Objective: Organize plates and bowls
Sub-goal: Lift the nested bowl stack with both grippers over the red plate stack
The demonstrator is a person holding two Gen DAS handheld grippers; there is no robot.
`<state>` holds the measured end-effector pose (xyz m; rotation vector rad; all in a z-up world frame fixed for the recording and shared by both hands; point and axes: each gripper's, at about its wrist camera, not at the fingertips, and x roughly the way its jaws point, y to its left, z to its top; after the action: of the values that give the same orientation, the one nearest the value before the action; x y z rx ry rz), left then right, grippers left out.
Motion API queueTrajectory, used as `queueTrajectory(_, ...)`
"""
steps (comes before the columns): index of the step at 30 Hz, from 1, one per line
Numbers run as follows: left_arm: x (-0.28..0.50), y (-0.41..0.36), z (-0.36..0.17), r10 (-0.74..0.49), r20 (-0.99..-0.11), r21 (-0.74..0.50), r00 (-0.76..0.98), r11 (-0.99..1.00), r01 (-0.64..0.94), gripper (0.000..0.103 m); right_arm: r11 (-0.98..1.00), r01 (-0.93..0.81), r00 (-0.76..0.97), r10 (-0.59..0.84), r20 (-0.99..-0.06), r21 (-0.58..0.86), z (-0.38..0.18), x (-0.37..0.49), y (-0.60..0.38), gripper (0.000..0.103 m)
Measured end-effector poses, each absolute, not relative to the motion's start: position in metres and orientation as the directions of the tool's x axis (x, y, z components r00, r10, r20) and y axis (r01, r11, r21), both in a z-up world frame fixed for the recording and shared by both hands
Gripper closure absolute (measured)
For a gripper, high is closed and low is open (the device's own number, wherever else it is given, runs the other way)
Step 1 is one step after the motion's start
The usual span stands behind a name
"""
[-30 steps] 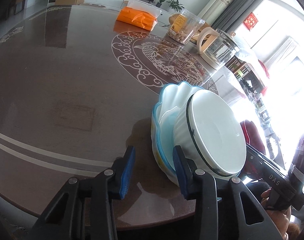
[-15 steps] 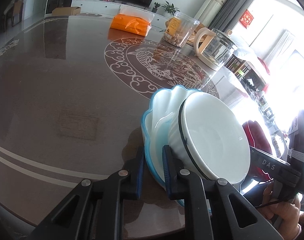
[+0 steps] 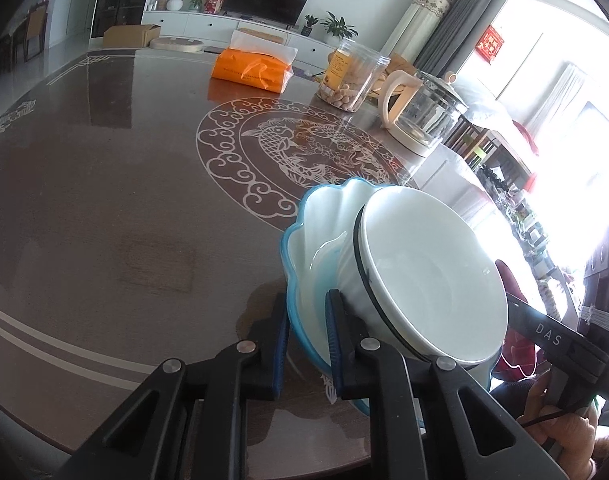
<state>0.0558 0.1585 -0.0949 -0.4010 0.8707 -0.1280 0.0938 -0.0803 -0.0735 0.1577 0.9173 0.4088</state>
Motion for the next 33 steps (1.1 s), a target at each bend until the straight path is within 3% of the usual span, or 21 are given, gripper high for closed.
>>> queueTrajectory(15,0.092,0.038,-0.034,-0.439,-0.629,-0.4,0.642,0.891,0.217,0.086,0.955,-0.101,0.708,0.267,-0.654,0.28,-0.005,0.07,-0.197,0.09)
queueTrajectory(24,0.106,-0.027,-0.057,-0.472,-0.672,-0.378,0.571,0.881,0.283,0.086,0.951,0.057,0.712,0.175,-0.68,0.304,-0.033,0.061,-0.262,0.09)
queueTrajectory(33,0.108,-0.043,-0.084,-0.457,-0.713,-0.359,0.532,0.889,0.282,0.086,0.932,0.123,0.695,0.165,-0.7,0.342,-0.069,0.056,-0.28,0.09)
